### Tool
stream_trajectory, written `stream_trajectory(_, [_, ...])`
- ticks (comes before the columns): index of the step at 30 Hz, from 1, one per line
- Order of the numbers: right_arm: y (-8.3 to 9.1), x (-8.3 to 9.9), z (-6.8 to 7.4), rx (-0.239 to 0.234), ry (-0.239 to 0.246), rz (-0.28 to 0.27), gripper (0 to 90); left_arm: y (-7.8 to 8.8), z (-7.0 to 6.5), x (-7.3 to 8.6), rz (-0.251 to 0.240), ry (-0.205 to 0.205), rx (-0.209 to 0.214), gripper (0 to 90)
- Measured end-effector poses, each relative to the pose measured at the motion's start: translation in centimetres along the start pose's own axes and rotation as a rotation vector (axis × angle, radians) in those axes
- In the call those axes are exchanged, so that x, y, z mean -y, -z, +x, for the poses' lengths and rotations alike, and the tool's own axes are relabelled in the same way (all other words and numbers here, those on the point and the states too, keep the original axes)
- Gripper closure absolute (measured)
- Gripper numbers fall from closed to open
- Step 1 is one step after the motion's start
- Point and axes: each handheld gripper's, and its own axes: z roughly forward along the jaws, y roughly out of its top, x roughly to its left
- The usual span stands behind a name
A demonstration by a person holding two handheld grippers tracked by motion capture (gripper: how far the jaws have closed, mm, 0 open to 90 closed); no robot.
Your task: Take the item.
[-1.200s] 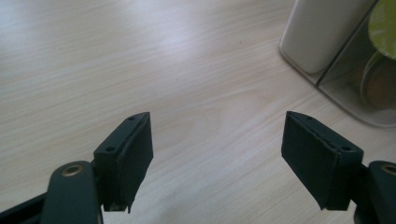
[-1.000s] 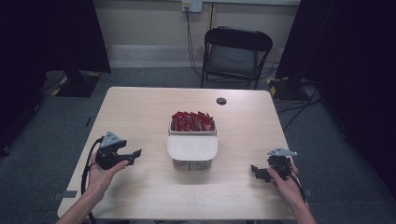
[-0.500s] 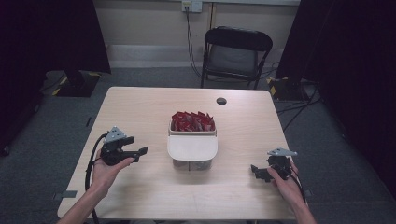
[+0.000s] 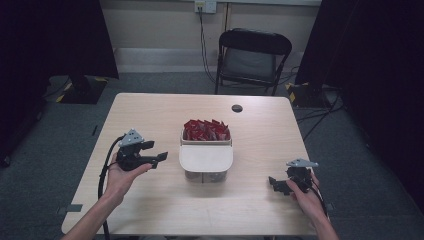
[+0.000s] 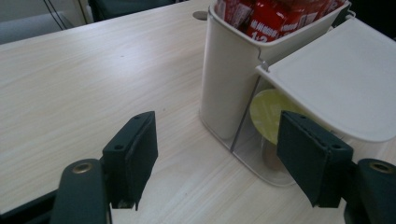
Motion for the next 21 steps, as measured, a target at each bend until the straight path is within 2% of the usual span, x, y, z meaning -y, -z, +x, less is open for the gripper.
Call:
stream_trajectory(1, [0.0, 0.0, 0.0, 0.000, 0.000, 0.000, 0.0, -0.1, -0.1, -0.1, 0.004, 0.014, 0.008, 30.1])
stream_trajectory(3, [0.0, 0.0, 0.0, 0.000, 0.000, 0.000, 0.0, -0.4, -0.2, -0.3, 0.024, 0.015, 0.009, 30.4])
stream_trajectory(5, [0.0, 0.0, 0.0, -0.002, 0.000, 0.000, 0.0, -0.7, -0.6, -0.7, 0.012, 0.007, -0.002, 32.2])
stream_trajectory(9, [0.0, 0.0, 0.0, -0.002, 0.002, -0.001, 0.0, -0.8, -0.9, -1.3, 0.008, -0.002, 0.006, 32.8])
stream_trajectory(11, [0.0, 0.0, 0.0, -0.002, 0.001, -0.001, 0.0, -0.9, -1.0, -1.6, -0.011, -0.003, 0.014, 33.1])
stream_trajectory(14, [0.0, 0.0, 0.0, -0.002, 0.001, -0.001, 0.0, -0.9, -1.1, -2.0, -0.019, -0.007, 0.008, 32.4])
stream_trajectory(19, [0.0, 0.0, 0.0, -0.002, 0.001, -0.001, 0.0, -1.1, -1.2, -3.0, -0.040, -0.003, 0.055, 36.2])
stream_trajectory(21, [0.0, 0.0, 0.0, -0.002, 0.002, -0.001, 0.0, -1.1, -1.2, -3.5, -0.042, -0.022, 0.076, 38.6])
